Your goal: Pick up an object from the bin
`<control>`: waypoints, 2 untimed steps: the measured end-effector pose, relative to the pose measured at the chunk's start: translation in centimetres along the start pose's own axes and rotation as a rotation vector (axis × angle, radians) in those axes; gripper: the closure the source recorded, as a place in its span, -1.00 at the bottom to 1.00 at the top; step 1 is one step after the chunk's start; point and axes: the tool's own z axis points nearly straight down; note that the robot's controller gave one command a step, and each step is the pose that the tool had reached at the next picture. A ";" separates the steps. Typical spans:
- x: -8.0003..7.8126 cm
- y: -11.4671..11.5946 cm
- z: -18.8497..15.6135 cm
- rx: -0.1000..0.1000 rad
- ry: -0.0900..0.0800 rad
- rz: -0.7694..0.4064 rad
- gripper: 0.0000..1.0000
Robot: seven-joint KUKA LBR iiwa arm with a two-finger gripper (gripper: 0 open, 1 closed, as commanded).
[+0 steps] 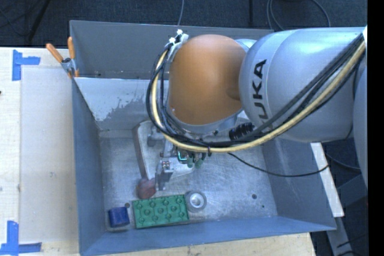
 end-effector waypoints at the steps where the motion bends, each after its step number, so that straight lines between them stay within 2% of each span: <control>1: 4.4 -5.5 15.0 -0.006 -0.029 -0.125 -1.00; 2: 5.0 -1.4 12.2 -0.003 -0.012 -0.183 -1.00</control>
Offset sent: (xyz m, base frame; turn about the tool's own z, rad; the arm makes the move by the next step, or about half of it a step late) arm -0.0514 -0.0570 -0.1521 -0.1300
